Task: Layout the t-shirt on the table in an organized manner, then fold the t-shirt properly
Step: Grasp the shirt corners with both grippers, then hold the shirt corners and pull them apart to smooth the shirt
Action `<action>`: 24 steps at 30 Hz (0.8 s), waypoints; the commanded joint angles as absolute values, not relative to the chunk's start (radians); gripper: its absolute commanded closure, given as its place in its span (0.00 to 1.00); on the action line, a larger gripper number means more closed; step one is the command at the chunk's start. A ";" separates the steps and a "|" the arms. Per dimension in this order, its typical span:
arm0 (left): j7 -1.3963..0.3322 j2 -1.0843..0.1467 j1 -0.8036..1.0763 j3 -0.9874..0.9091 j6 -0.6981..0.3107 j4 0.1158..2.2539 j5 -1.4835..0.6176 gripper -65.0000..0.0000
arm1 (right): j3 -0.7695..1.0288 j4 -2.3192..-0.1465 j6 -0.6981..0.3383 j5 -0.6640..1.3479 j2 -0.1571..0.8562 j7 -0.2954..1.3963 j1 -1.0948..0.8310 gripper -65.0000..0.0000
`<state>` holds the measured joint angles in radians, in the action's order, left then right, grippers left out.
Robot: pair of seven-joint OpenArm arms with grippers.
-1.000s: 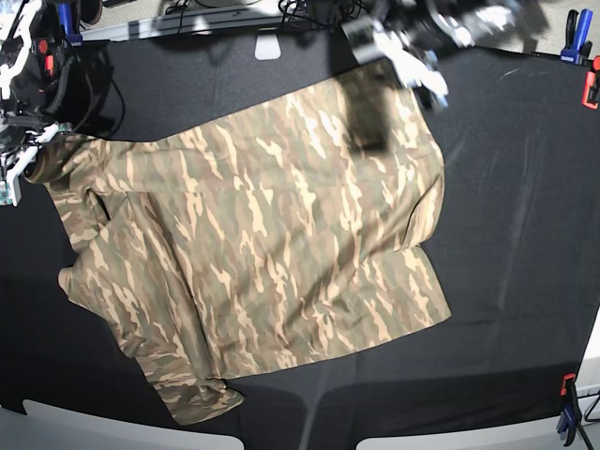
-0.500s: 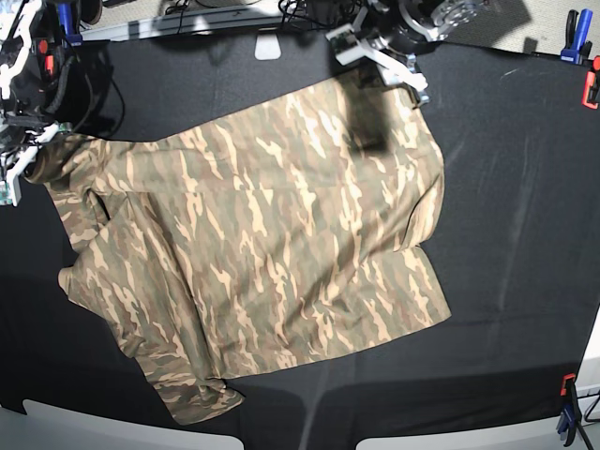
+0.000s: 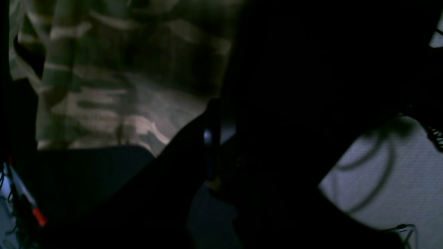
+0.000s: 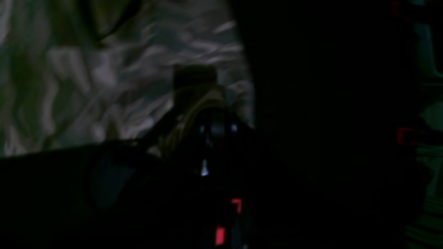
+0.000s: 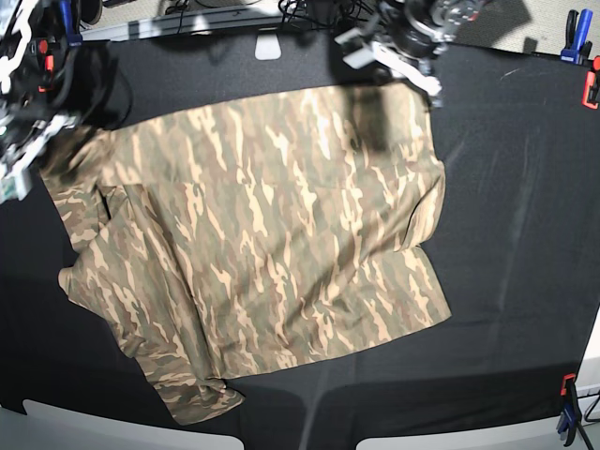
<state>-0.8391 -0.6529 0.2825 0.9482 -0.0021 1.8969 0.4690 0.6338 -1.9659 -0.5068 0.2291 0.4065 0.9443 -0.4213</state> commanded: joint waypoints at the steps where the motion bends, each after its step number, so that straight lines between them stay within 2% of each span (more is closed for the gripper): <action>1: -0.864 -0.678 0.286 0.944 0.009 1.902 0.474 1.00 | 0.642 -1.983 -0.509 0.225 0.418 0.933 -0.433 1.00; 5: -0.863 -0.752 0.307 0.944 0.012 1.902 0.475 1.00 | 0.642 -1.983 -0.513 0.226 0.394 0.932 -0.488 1.00; 11: -0.855 -0.815 0.379 0.944 0.020 1.903 0.547 1.00 | 0.642 -1.985 -0.574 0.326 0.361 0.929 -0.584 1.00; 16: -0.795 -0.803 0.400 0.944 0.086 1.909 0.605 1.00 | 0.642 -1.986 -0.574 0.326 0.343 0.923 -0.601 1.00; 22: -0.759 -0.758 0.394 0.944 0.088 1.913 0.662 1.00 | 0.642 -1.986 -0.574 0.326 0.346 0.921 -0.599 1.00; 23: -0.750 -0.750 0.394 0.944 0.088 1.913 0.662 0.97 | 0.642 -1.986 -0.573 0.326 0.347 0.921 -0.599 1.00; 24: -0.743 -0.742 0.393 0.944 0.091 1.913 0.662 0.88 | 0.642 -1.986 -0.574 0.326 0.347 0.921 -0.599 1.00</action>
<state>-0.7544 -0.7361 0.3904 0.9436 0.0879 1.8999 0.6662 0.6342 -1.9663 -0.5724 0.3191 0.3302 0.9371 -0.5964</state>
